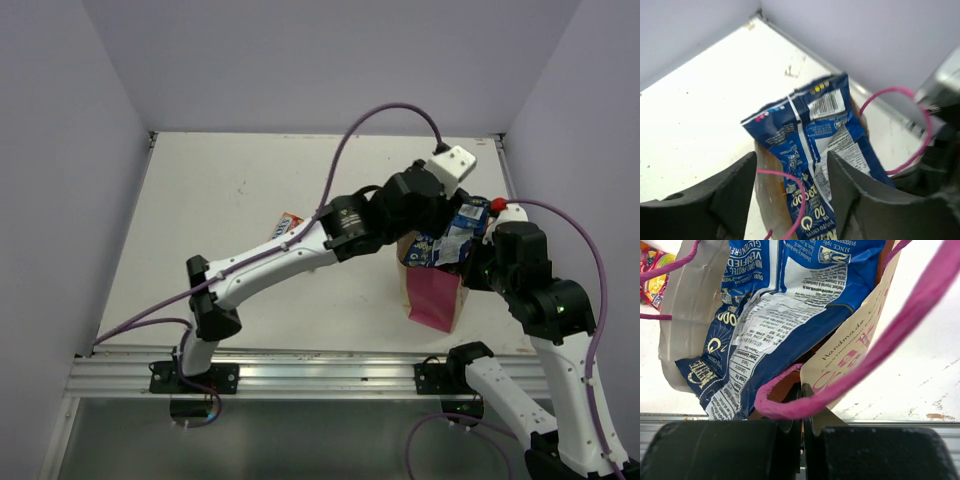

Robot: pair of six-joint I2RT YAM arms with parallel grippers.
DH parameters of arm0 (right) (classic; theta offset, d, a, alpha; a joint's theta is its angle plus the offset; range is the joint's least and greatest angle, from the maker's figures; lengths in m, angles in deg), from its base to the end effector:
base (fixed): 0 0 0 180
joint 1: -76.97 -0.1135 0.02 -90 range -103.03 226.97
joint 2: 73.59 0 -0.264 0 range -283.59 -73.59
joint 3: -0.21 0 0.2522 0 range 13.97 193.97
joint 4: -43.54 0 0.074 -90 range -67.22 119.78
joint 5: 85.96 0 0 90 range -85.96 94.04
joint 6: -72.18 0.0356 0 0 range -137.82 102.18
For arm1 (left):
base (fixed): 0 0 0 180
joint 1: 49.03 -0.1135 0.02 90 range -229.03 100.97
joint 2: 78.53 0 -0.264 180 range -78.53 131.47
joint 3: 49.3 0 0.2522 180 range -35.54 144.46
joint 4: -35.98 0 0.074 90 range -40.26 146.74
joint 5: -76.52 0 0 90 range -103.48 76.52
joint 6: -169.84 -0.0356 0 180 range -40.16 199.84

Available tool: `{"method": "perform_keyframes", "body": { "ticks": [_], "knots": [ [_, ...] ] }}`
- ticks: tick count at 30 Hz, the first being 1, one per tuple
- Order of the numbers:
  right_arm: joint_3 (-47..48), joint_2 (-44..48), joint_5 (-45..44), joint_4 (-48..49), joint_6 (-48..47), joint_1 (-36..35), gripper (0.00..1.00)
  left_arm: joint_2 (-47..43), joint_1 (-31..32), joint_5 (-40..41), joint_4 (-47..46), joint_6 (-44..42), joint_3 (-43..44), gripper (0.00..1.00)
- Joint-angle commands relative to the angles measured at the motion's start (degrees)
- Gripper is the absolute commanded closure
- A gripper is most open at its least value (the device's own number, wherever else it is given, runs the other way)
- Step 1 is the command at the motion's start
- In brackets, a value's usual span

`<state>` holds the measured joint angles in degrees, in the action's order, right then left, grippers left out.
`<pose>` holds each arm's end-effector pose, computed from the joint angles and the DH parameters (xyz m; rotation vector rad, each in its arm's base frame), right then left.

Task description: Place the snacks into the paper bag

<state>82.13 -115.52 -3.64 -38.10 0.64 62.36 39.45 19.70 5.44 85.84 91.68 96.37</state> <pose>0.0965 0.0202 0.3794 0.1461 2.2894 0.1454 0.1801 -0.4309 0.4232 0.7453 1.8399 -0.6069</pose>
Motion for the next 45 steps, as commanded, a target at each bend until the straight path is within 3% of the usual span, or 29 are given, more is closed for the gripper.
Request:
{"method": "perform_keyframes", "body": {
  "ticks": [1, 3, 7, 8, 10, 13, 17, 21, 29, 37, 38, 39, 41, 42, 44, 45],
  "knots": [
    [0.66, -0.08, 2.06, 1.96, -0.53, 0.02, 1.0, -13.01, 0.18, 7.07, -11.64, 1.61, -5.25, 0.36],
    [0.39, -0.17, 2.06, 2.13, -0.62, -0.07, 1.0, -18.44, 0.18, 10.16, -14.2, 1.18, -9.2, 0.28],
    [0.31, 0.01, 1.8, 2.14, -0.44, 0.02, 1.0, -27.34, -0.96, 30.15, -20.01, 2.91, -29.81, 0.15],
    [0.39, 0.1, 1.71, 2.13, -0.44, -0.07, 1.0, -28.4, -2.36, 30.3, -18.27, 5.37, -33.1, 0.11],
    [0.39, 0.1, 1.53, 2.05, -0.44, 0.02, 1.0, -29.2, -10.86, 23.32, -9.58, 15.29, -39.77, 0.04],
    [0.57, 0.27, 1.27, 1.87, -0.44, -0.07, 1.0, -27.63, -19.32, 19.5, -6.13, 17.96, -46.55, 0.0],
    [0.74, 0.27, 1.18, 1.7, -0.35, -0.07, 1.0, -25.17, -22.23, 17.74, -7.62, 17.78, -54.65, 0.0],
    [1.18, 0.27, 0.92, 1.43, -0.44, -0.07, 1.0, -19.55, -26.27, 16.15, -6.74, 18.84, -55.98, 0.0],
    [1.71, 0.27, 0.65, 1.08, -0.53, -0.07, 1.0, -13.22, -28.47, 16.68, -13.16, 14.54, -59.49, 0.0],
    [2.42, 0.27, 0.04, 0.82, -0.62, 0.02, 1.0, -8.81, -31.11, 8.25, -16.58, 14.97, -63.8, 0.03],
    [2.33, 0.27, 0.04, 0.73, -0.62, 0.02, 1.0, -8.64, -31.11, 7.89, -16.67, 15.23, -64.5, 0.05],
    [2.33, 0.27, -0.05, 0.73, -0.62, -0.07, 1.0, -8.64, -31.11, 7.72, -16.67, 15.84, -64.94, 0.2],
    [2.15, 0.19, 0.04, 0.9, -0.53, 0.02, 1.0, -9.6, -31.2, 7.8, -16.93, 16.46, -65.82, 0.37],
    [2.15, 0.1, 0.12, 0.9, -0.62, 0.02, 1.0, -10.04, -31.2, 7.98, -16.76, 16.73, -66.35, 0.57],
    [1.89, -0.08, 0.3, 1.08, -0.62, 0.02, 1.0, -11.27, -31.2, 8.24, -16.24, 17.17, -66.53, 0.81],
    [1.97, -0.08, 0.39, 1.17, -0.53, -0.07, 1.0, -11.8, -31.11, 8.33, -15.45, 17.34, -66.44, 1.0]
  ]
}}
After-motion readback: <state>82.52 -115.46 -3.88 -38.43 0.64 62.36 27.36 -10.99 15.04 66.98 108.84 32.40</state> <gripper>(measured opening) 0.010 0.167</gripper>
